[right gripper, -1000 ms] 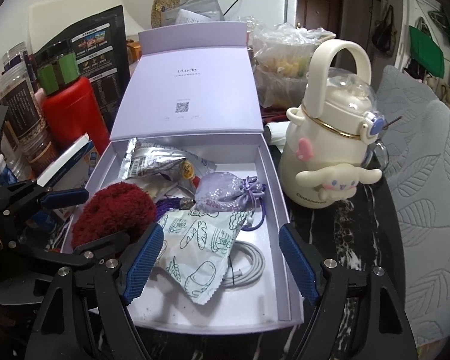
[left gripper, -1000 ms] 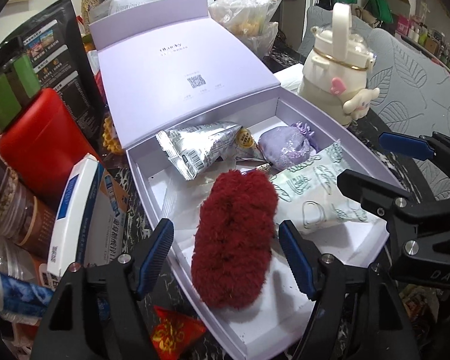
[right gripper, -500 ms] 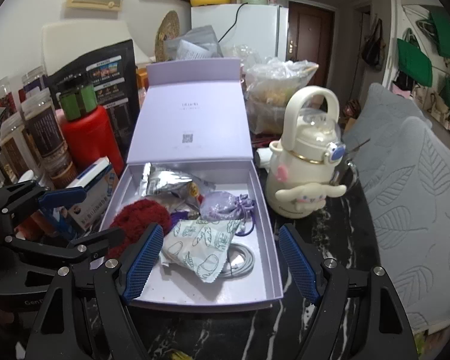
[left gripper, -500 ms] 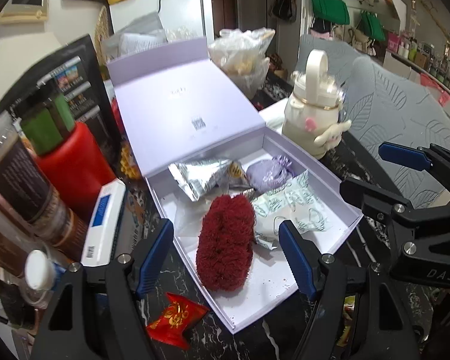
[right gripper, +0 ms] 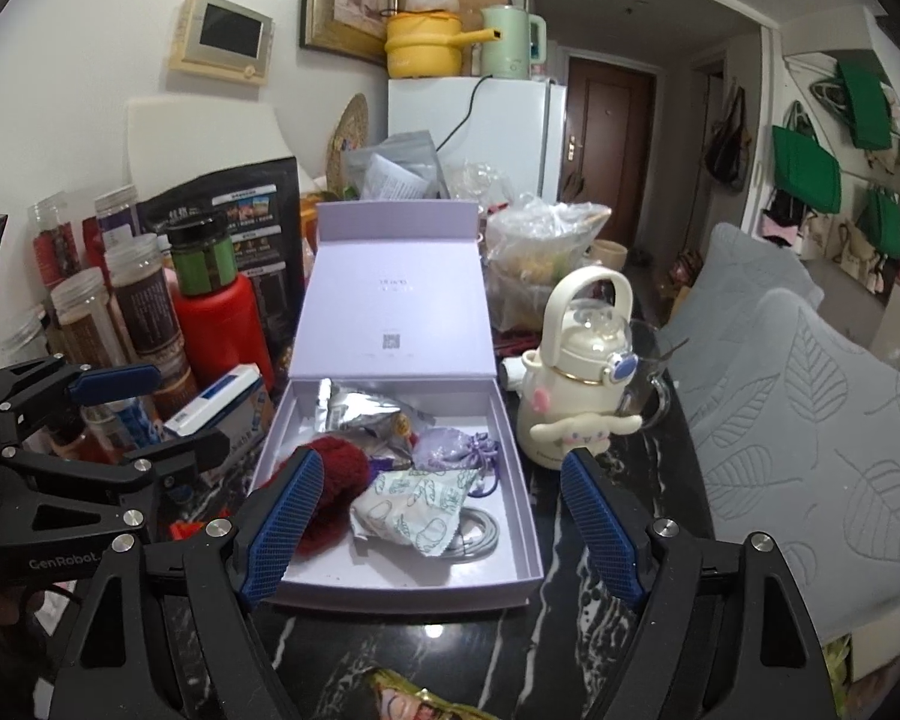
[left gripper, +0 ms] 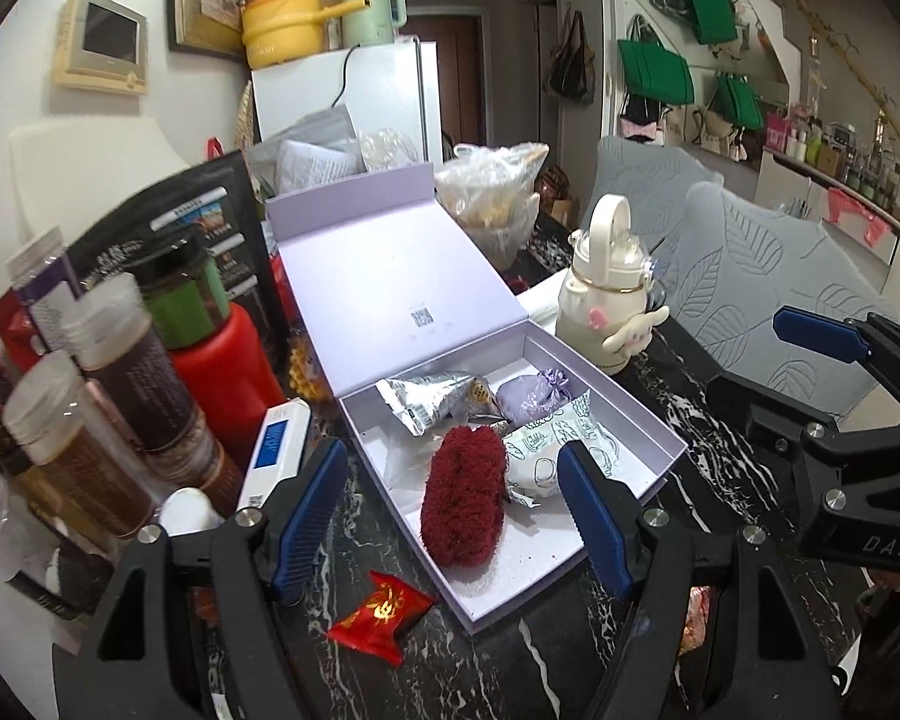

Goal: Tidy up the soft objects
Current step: 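Withdraw both open tools from the box toward the snacks on the table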

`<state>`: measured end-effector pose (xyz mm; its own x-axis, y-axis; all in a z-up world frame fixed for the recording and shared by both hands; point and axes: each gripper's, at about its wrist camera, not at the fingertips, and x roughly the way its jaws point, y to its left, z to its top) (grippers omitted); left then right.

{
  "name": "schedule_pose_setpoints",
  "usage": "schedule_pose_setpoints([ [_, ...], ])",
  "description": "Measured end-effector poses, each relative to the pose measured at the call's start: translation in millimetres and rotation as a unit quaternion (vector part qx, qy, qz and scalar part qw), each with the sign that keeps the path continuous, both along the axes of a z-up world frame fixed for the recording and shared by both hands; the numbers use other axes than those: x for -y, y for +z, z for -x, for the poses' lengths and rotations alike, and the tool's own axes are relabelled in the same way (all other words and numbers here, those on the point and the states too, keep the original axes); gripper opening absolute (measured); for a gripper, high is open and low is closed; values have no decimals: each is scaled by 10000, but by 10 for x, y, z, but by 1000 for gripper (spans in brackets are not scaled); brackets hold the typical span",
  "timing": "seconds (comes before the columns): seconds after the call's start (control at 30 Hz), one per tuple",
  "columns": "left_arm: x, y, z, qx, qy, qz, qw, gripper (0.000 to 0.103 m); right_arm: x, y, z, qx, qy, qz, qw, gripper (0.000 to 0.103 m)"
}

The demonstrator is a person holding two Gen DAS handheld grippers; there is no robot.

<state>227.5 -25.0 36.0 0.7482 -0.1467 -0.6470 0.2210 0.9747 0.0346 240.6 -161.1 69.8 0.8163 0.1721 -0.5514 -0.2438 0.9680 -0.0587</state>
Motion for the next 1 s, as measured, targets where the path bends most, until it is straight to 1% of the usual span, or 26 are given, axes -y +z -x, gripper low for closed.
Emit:
schedule_pose_setpoints([
  [0.07,-34,59,83,78,13,17,10000,72,-8,34,69,57,-2,-26,10000,84],
  [0.13,-64,106,169,143,-15,14,9999,72,-22,64,160,127,-6,-51,9999,87],
  [0.27,-114,172,336,255,-22,-51,9997,72,-57,96,327,225,5,-31,9997,87],
  [0.43,-177,213,512,310,-17,-33,9995,73,-96,97,516,289,37,-78,9995,89],
  [0.5,-205,214,568,331,-17,-19,9994,78,-116,82,582,296,45,-79,9995,90],
  [0.53,-223,212,603,345,-8,-13,9994,81,-129,73,613,297,45,-68,9995,90],
  [0.7,-276,168,734,372,14,-44,9993,81,-171,-12,753,281,-6,-14,9996,93],
  [1.0,-377,-42,894,201,22,-2,9998,81,-153,-237,914,89,-164,-50,9998,94],
])
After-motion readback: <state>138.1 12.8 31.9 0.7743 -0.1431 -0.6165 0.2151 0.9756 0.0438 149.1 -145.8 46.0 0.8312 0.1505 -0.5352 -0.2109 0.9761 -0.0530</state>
